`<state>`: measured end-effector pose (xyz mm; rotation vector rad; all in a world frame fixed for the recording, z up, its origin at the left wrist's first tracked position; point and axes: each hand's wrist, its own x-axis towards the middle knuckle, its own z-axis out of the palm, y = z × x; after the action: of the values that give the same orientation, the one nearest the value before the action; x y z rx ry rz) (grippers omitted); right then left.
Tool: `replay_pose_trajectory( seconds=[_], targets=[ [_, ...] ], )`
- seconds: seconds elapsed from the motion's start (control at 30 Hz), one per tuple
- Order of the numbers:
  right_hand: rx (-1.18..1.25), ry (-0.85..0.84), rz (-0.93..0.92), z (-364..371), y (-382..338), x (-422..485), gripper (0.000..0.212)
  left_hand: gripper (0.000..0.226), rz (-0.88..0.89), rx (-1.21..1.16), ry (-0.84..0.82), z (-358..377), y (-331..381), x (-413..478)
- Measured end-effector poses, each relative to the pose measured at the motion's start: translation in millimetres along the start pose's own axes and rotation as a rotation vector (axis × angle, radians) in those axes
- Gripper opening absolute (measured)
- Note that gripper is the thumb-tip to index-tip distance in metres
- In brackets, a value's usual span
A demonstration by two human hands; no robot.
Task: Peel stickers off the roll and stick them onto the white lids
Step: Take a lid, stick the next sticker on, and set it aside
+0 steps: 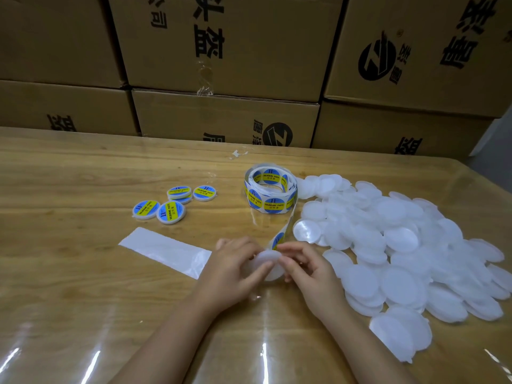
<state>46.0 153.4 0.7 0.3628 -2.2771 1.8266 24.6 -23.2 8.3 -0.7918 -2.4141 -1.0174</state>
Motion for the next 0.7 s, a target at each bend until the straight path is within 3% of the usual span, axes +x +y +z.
replay_pose_trajectory(
  seconds=[0.13,0.23,0.33,0.53,0.7],
  targets=[
    [-0.097,0.031,-0.032,-1,-1,0,0.026,0.024,0.13,0.082,-0.013,0,3,0],
    [-0.359,0.1,-0.168,-4,0,4,0.043,0.027,0.23,0.084,-0.04,-2,8,-2],
    [-0.559,0.027,-0.188,-3,3,6,0.054,0.032,0.229,0.05,-0.072,-1,12,-2],
    [-0.653,0.161,-0.184,-1,5,6,0.028,0.032,0.172,0.051,-0.033,-2,5,-4],
    [-0.644,0.214,-0.201,-1,5,2,0.023,0.027,0.168,0.099,0.047,-2,1,-1]
  ],
)
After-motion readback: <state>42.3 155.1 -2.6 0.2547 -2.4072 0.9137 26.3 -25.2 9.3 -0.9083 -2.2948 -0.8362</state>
